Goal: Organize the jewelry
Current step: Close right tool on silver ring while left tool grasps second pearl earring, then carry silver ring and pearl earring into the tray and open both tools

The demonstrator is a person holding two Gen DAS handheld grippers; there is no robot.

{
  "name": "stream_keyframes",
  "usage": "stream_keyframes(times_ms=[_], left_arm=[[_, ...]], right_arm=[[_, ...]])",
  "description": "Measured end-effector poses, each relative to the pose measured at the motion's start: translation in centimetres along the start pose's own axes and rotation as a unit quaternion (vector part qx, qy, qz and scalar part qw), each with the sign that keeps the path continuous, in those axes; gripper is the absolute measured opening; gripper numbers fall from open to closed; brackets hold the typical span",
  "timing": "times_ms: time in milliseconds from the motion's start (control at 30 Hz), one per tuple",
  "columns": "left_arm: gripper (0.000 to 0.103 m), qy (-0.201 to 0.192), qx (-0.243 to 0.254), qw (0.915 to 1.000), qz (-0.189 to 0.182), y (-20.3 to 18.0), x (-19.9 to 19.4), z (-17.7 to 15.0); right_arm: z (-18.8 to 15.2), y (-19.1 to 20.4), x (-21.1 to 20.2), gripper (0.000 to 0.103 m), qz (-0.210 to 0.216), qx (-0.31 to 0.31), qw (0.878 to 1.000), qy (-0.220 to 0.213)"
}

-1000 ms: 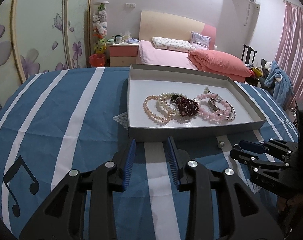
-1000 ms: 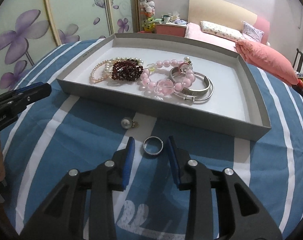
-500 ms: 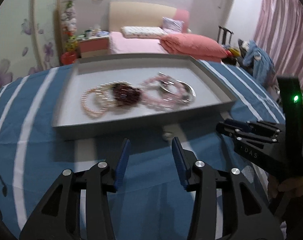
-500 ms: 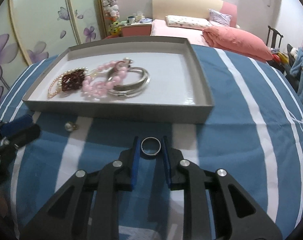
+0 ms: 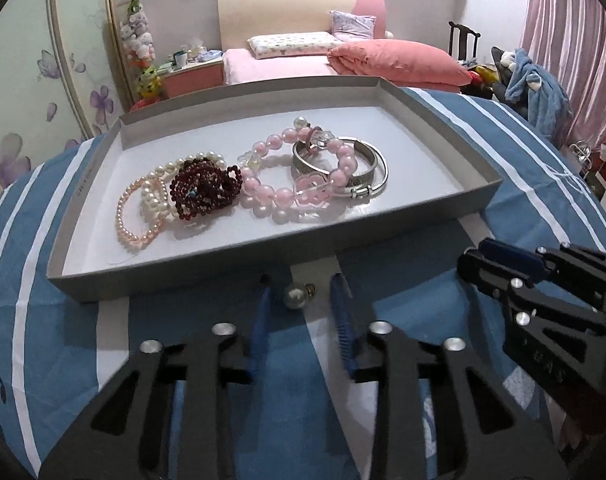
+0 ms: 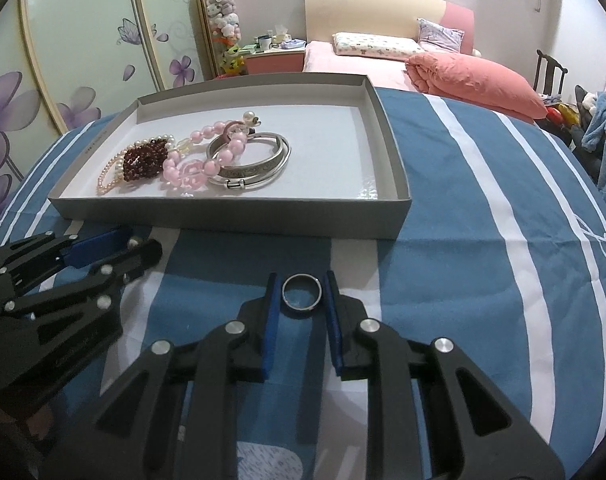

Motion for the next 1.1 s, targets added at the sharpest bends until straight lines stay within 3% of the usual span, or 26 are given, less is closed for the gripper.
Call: stream_keyframes(times_ms=[200, 433, 1100], left_arm=[[0.016, 0.005, -0.011, 0.9997, 0.022, 1.4, -0.6, -1.0], [0.016, 0.016, -0.028, 0.9977, 0.059, 5.4, -2.9, -4.4], [0.017, 0.016, -0.037, 0.9974, 0.059, 6.2, -3.0, -4.7]], right_arm=[[-0.4, 1.3, -0.2, 0.022, 0.007, -0.013, 1.000, 0.005], [-1.6, 4.3, -0.3, 0.022, 0.016, -0.051, 0.999, 0.002], [-1.6, 4.4, -0.3, 0.023, 0.014, -0.051, 0.999, 0.001]])
Point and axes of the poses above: each gripper's, at about its wrist camera, not at the fingertips, and x roughly the way its jaws point, y to its left, z to its top, the point moved 1 cm from there along x, roughly the way its jaws point, and after that the axes turned 12 degrees about x, right-handed, at the moved point
